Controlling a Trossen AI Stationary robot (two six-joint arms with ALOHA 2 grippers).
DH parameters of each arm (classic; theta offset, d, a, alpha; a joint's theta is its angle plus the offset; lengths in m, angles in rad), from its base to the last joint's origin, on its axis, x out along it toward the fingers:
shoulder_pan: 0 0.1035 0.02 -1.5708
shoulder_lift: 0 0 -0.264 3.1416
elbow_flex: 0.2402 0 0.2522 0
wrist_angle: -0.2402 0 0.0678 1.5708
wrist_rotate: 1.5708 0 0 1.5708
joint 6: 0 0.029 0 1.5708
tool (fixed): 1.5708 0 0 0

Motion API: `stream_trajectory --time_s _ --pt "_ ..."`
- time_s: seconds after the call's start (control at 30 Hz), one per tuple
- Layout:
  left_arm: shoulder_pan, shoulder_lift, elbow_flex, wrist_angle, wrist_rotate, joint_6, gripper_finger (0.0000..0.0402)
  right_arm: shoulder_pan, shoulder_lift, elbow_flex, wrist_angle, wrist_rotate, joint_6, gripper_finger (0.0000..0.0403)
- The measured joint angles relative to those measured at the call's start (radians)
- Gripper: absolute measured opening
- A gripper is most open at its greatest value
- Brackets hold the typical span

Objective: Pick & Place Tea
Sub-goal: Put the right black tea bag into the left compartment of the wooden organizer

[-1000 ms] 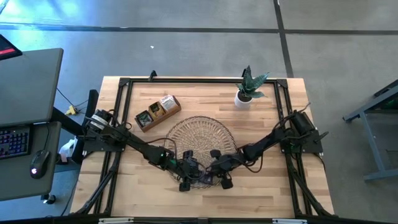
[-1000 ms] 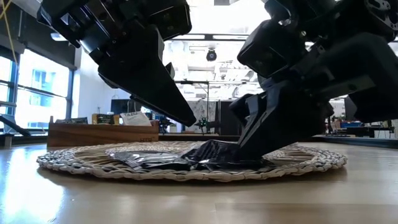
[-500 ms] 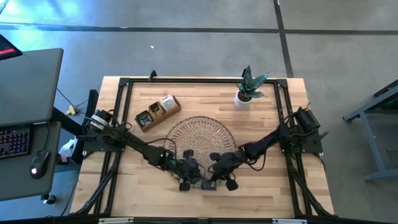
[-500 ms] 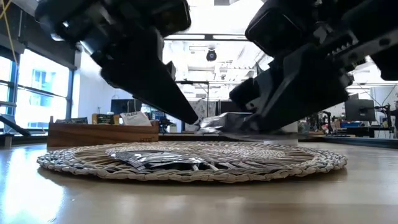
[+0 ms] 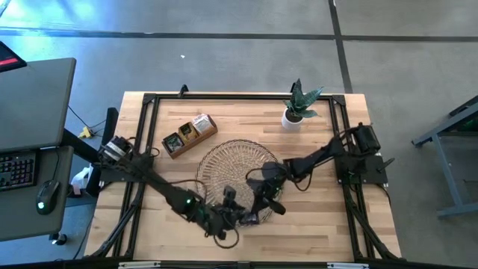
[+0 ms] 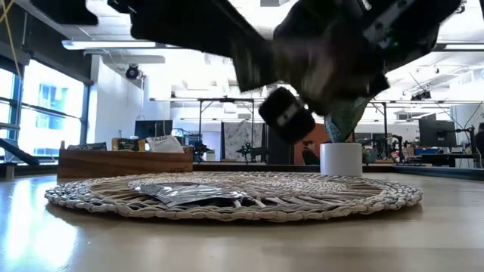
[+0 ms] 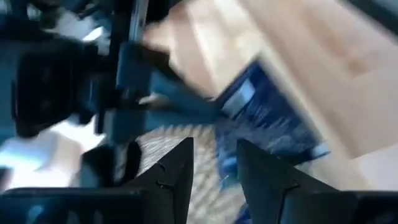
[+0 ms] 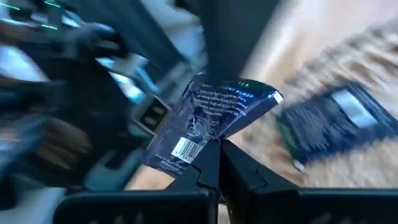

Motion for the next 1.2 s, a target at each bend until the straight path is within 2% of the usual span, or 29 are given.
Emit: stream_trajectory --time_s 0.1,0.2,0.5,0.83,1.03,1.2 --pt "-0.039 0.000 0.031 -0.069 -0.103 0.001 0.0119 -0.027 0.000 0.000 0.112 -0.091 0.053 0.0005" --pt "-0.076 -0.001 0.052 -0.130 -0.198 0.001 0.0119 -0.038 0.000 0.000 0.203 -0.132 0.109 0.0003" --pt "-0.142 -0.016 0.057 -0.137 -0.421 -0.016 0.0119 -0.006 -0.001 0.000 0.206 -0.138 0.143 0.0002" --pt "-0.208 -0.017 0.058 -0.096 -0.410 -0.096 0.0119 -0.002 -0.002 0.002 0.393 -0.138 0.143 0.0004" --pt "-0.182 -0.017 0.058 -0.038 -0.454 -0.021 0.0119 -0.002 -0.002 0.002 0.415 -0.120 0.146 0.0002" --pt "-0.148 -0.017 0.058 0.020 -0.395 0.009 0.0119 -0.002 -0.002 0.002 0.416 -0.115 0.151 0.0005"
